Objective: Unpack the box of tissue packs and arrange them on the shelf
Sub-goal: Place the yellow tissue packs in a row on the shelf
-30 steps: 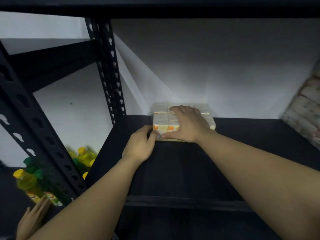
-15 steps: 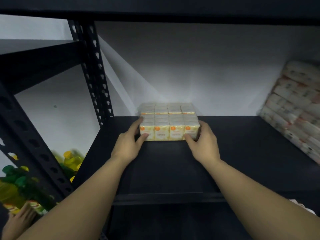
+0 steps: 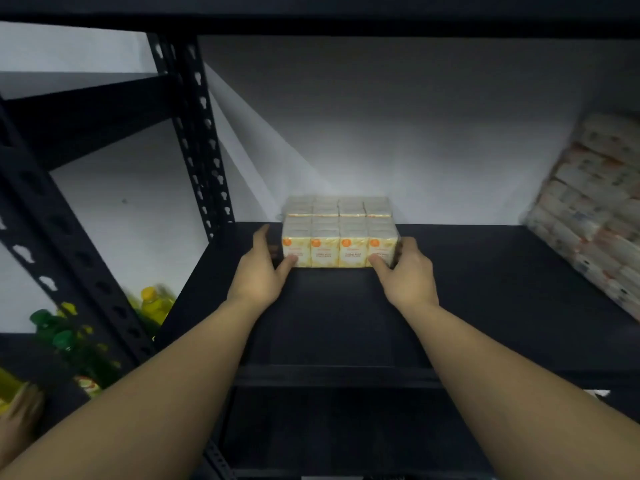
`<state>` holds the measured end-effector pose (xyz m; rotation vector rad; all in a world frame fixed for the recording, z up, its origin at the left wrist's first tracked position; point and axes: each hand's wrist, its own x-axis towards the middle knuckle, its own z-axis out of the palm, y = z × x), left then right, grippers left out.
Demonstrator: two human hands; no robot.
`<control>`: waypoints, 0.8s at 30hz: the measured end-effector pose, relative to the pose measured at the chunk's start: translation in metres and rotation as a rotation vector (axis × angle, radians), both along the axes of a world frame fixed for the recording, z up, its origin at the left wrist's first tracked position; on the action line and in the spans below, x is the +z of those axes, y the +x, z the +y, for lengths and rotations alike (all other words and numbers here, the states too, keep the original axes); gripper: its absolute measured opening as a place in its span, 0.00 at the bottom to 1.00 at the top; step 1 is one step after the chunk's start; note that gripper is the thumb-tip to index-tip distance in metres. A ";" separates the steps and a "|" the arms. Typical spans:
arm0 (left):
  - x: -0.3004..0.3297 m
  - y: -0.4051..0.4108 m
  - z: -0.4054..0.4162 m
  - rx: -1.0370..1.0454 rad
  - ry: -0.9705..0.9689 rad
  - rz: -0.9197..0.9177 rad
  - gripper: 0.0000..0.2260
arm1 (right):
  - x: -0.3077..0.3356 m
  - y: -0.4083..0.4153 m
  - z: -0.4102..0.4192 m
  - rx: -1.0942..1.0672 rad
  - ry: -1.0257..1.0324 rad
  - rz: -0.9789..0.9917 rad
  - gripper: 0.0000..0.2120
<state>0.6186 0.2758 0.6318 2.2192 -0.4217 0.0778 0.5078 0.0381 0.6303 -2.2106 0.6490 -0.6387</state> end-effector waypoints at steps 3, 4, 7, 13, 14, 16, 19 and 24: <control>0.000 -0.028 0.006 0.033 0.062 0.033 0.39 | 0.002 -0.012 0.003 0.004 0.007 0.057 0.33; -0.002 -0.039 0.009 0.028 0.128 0.014 0.36 | 0.000 -0.020 0.004 0.017 -0.040 0.103 0.36; -0.009 -0.075 0.013 -0.052 0.408 -0.099 0.29 | -0.007 -0.053 0.005 0.112 -0.265 0.287 0.37; -0.016 -0.137 0.011 -0.115 0.639 -0.124 0.31 | -0.009 -0.125 0.006 0.302 -0.488 0.471 0.37; -0.018 -0.151 0.010 -0.114 0.645 -0.140 0.31 | -0.012 -0.137 0.007 0.307 -0.514 0.451 0.36; -0.027 -0.181 0.009 -0.103 0.641 -0.197 0.32 | -0.021 -0.162 0.008 0.298 -0.559 0.361 0.35; -0.050 -0.227 0.009 -0.107 0.566 -0.304 0.34 | -0.048 -0.207 0.006 0.301 -0.614 0.198 0.32; -0.121 -0.292 0.018 -0.190 0.546 -0.191 0.34 | -0.121 -0.278 0.000 0.346 -0.458 0.160 0.30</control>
